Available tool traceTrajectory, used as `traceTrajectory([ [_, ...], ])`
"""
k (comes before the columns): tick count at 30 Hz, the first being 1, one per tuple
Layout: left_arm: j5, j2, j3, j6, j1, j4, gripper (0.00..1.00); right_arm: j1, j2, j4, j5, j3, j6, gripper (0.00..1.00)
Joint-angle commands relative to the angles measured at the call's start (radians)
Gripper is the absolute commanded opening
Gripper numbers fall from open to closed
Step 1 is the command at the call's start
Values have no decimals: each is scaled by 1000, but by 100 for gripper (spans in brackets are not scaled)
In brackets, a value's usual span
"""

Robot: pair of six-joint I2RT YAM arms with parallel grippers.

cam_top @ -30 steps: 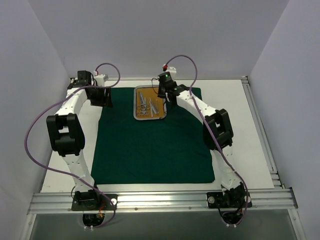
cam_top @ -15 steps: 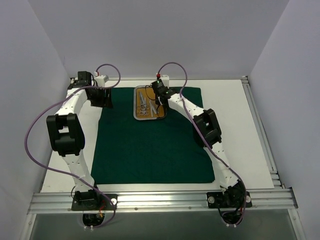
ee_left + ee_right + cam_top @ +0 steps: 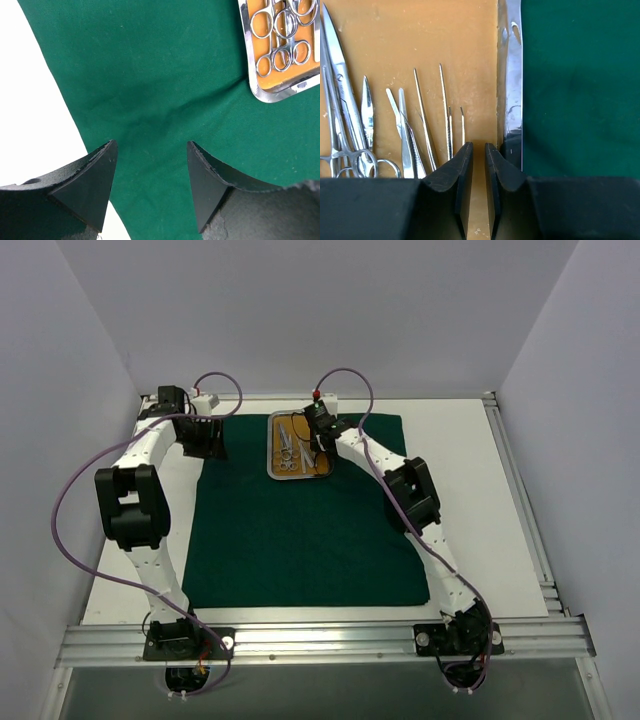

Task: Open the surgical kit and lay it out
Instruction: Pick up the medical item from the container.

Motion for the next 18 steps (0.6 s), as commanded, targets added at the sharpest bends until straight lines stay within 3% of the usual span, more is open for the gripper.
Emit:
traceTrajectory([
  [1,31,0,0,8,5,7,67,-1,1,6,-12,35,1,12],
  [18,42,6,-5,8,3,6,67,16,-37,11,25,36,-5,12],
])
